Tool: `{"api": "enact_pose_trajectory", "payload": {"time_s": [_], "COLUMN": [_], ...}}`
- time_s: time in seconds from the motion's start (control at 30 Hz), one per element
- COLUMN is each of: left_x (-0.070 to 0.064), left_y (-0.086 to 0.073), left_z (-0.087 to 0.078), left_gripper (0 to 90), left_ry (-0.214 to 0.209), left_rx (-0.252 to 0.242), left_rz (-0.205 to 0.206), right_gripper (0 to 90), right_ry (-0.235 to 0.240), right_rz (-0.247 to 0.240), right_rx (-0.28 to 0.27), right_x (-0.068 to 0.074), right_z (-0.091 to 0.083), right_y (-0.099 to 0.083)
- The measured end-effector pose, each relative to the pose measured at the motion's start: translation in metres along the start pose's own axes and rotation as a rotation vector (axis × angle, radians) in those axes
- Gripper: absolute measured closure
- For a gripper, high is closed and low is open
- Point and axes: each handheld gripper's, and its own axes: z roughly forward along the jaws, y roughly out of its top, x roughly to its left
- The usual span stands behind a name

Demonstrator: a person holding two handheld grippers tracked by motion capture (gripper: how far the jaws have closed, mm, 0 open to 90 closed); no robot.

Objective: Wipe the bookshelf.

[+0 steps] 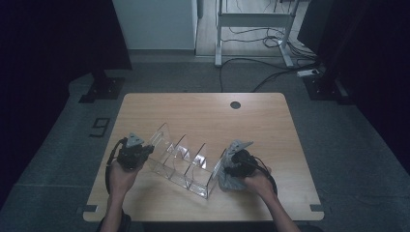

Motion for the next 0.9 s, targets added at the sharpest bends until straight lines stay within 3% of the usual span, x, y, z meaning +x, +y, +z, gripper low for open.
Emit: {"api": "enact_pose_trajectory", "payload": {"time_s": [0.2, 0.4, 0.9], "left_x": [-0.001, -0.007, -0.01], "left_y": [0.0, 0.001, 0.001], "left_z": [0.0, 0.002, 0.003], "left_gripper": [85.0, 84.7, 84.5], "left_ry": [0.011, 0.061, 0.087], "left_rx": [-0.004, 0.0, 0.0], "left_rz": [-0.008, -0.01, -0.028], "right_gripper": [60.1, 60.1, 59.6], "right_ry": [-0.009, -0.01, 0.074], "right_rz": [0.002, -0.016, -0.088], "right_rx": [0.016, 0.015, 0.02], "right_x": [0.002, 0.009, 0.042], "right_z": [0.006, 0.002, -0.005], "right_y": [-0.002, -0.002, -0.012]}}
